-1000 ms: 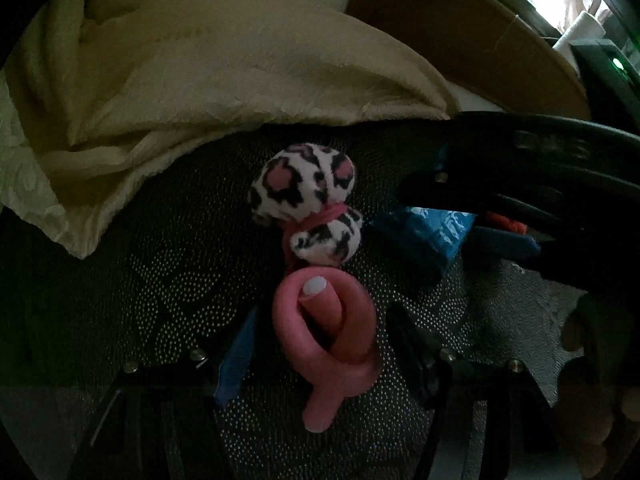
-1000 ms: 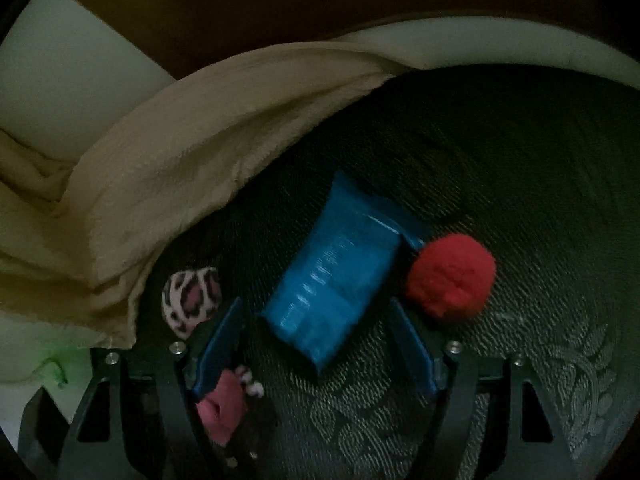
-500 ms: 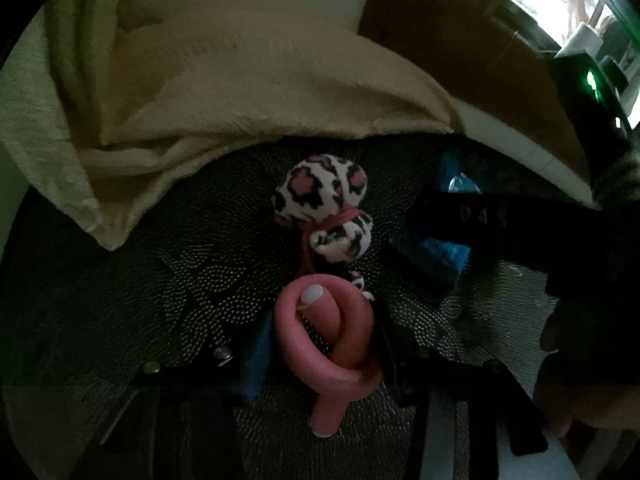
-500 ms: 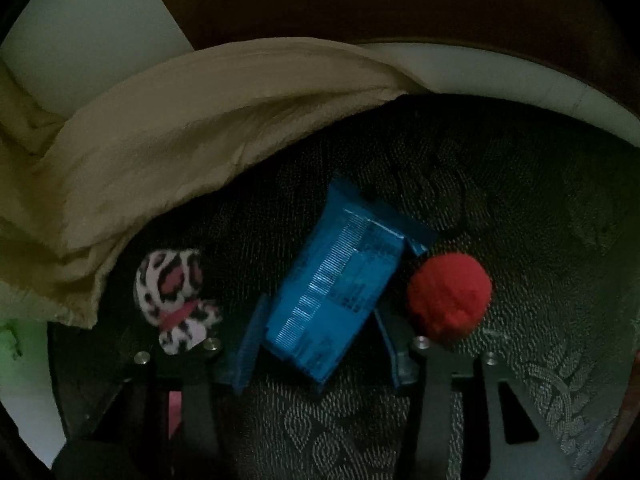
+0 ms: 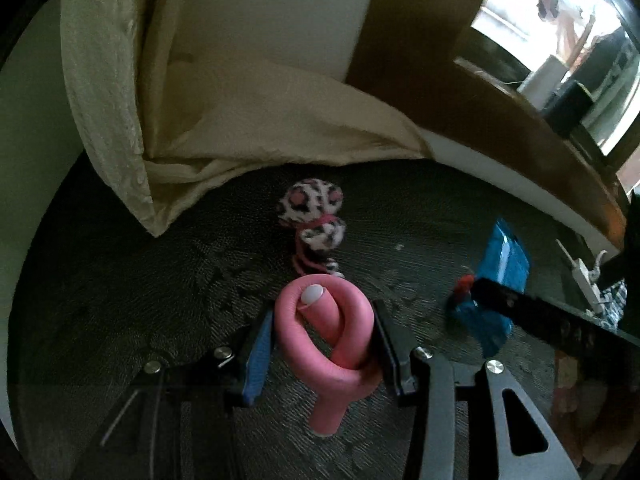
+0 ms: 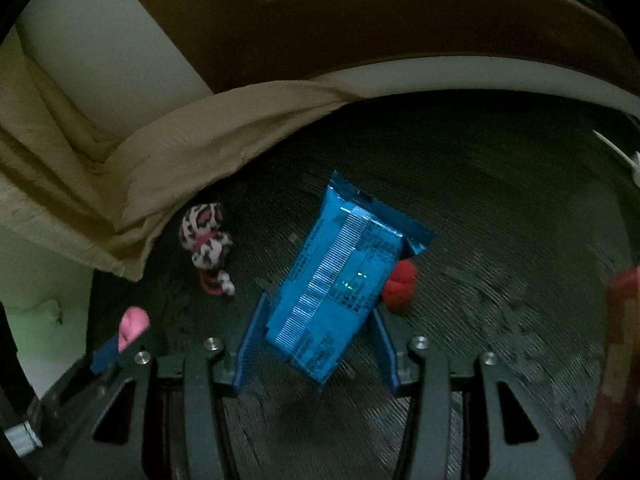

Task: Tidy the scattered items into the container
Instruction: 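Grasp the pink loop with the left gripper while the right grasps the blue packet, then carry the pink loop and blue packet to the tray and release both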

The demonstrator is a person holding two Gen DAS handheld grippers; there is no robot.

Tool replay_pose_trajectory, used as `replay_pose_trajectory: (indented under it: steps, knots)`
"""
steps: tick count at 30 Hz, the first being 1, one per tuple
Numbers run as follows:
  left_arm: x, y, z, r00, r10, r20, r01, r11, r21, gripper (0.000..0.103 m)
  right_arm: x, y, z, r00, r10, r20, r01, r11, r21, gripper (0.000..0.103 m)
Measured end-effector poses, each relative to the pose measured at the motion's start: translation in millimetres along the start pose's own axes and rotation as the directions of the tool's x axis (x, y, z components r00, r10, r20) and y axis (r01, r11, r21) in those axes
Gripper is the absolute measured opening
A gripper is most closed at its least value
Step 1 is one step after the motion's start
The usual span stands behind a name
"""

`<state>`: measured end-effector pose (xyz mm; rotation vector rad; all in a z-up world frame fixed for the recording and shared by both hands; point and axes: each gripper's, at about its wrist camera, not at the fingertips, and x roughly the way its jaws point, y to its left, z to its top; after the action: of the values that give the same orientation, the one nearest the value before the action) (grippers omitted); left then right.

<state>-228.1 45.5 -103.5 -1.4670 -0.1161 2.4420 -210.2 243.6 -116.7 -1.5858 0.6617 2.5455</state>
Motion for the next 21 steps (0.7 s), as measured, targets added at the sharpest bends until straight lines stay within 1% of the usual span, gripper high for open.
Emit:
replay_pose_trajectory:
  steps: [5, 12, 16, 21]
  knots:
    - [-13.0, -39.1, -8.3, 0.999, -0.034, 0.018, 0.034, 0.999, 0.039, 0.048, -45.2, -37.5, -22.0, 0.999, -0.015, 0.033, 0.015, 1.000, 0.019, 0.053]
    - [-29.5, -114.7, -31.3, 0.994, -0.109, 0.006, 0.107, 0.987, 0.122, 0.048, -112.9, -102.9, -51.1, 0.993, -0.055, 0.100, 0.049, 0.996, 0.070, 0.053]
    - [-39.1, -166.4, -44.0, 0.987, -0.158, -0.007, 0.156, 0.973, 0.170, 0.048, -153.2, -145.1, -67.9, 0.987, -0.078, 0.137, 0.063, 0.992, 0.110, 0.053]
    - [-52.9, -240.2, -65.2, 0.972, -0.232, -0.027, 0.231, 0.941, 0.246, 0.048, -197.7, -208.1, -89.1, 0.975, -0.136, 0.174, 0.105, 0.979, 0.177, 0.053]
